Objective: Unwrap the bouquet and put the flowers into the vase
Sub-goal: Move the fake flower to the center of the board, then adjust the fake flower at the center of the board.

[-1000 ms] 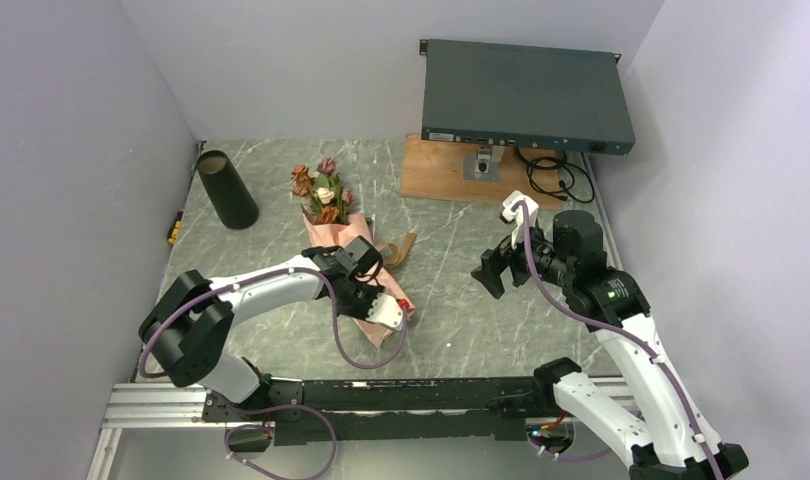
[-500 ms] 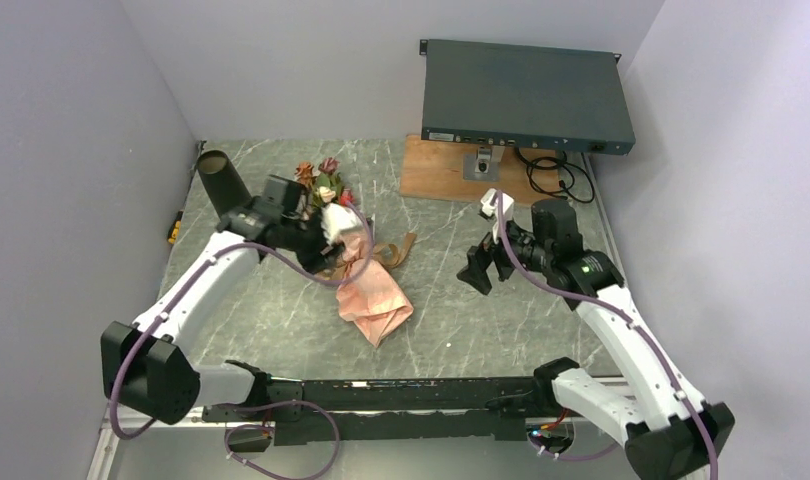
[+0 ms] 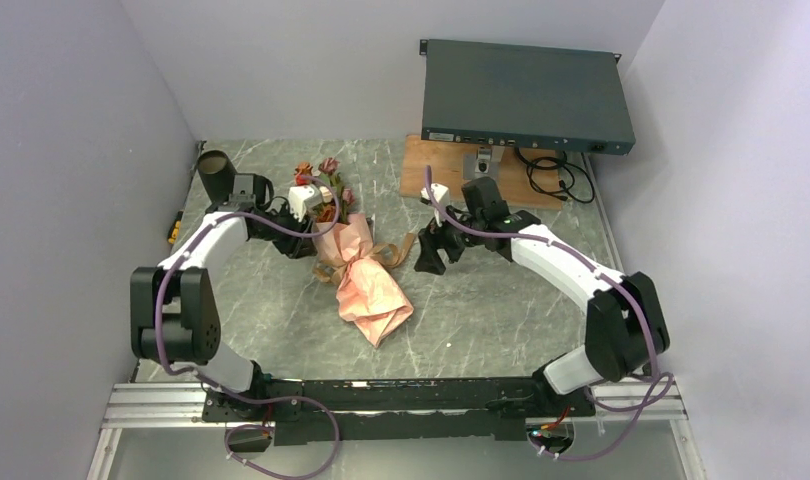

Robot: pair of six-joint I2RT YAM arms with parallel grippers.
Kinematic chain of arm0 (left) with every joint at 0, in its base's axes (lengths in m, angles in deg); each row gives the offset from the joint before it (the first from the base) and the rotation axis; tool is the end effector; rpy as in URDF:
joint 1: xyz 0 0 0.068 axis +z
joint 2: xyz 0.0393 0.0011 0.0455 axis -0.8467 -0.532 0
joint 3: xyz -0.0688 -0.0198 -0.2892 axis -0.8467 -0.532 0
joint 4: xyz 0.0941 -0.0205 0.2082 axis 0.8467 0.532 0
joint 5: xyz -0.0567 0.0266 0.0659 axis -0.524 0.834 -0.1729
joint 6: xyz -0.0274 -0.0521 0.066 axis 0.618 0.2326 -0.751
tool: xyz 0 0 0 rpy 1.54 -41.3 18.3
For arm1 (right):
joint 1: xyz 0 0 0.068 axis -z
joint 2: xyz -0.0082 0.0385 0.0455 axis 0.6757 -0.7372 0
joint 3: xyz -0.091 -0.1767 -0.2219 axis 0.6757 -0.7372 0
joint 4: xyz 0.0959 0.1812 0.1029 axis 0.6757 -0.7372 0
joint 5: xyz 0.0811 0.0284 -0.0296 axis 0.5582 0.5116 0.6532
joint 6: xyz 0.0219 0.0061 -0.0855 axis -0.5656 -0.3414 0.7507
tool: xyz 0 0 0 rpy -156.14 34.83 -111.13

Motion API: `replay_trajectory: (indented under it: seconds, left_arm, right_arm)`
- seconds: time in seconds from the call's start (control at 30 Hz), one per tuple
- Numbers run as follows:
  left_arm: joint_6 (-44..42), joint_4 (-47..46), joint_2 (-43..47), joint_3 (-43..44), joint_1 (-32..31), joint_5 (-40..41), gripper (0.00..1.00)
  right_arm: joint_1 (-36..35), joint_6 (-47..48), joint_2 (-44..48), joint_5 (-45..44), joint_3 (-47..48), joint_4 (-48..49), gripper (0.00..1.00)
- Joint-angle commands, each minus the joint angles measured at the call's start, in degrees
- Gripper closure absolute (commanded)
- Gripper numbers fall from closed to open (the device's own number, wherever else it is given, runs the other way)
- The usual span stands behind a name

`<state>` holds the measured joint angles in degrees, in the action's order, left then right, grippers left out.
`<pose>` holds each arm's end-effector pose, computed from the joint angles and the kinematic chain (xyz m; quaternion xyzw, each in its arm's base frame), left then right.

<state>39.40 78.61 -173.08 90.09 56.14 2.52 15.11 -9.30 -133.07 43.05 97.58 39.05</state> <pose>0.2828 -0.0568 0.2417 0.3544 0.8497 -0.2381 0.3092 0.2441 0.1781 0.2742 -0.4076 0.7904 0.3276 0.3190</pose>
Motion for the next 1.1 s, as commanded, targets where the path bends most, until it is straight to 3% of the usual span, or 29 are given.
replay_trajectory:
  seconds: [0.0, 0.4, 0.83, 0.93, 1.07]
  left_arm:
    - [3.7, -8.3, -4.4, 1.0, -0.3, -9.5, 0.62]
    - [6.3, -14.8, -12.3, 4.5, -6.6, -9.2, 0.68]
    - [18.9, -23.1, -19.5, 11.0, -7.9, -4.3, 0.69]
    - [21.6, -23.9, -19.7, 12.1, -7.0, -4.9, 0.67]
    - [20.3, -23.9, -12.7, 7.8, -4.7, -6.9, 0.56]
  right_arm:
    - [-0.9, -5.9, -1.1, 4.9, 0.0, 9.6, 0.24]
    - [-3.1, -4.5, -9.7, 6.6, -2.8, 16.6, 0.32]
    - [-5.1, -5.3, -12.8, 10.6, -3.3, 16.5, 0.36]
    - [-5.3, -3.4, -11.6, 9.9, -2.1, 14.7, 0.36]
    - [-4.4, 0.6, -9.7, 6.7, -0.3, 8.8, 0.34]
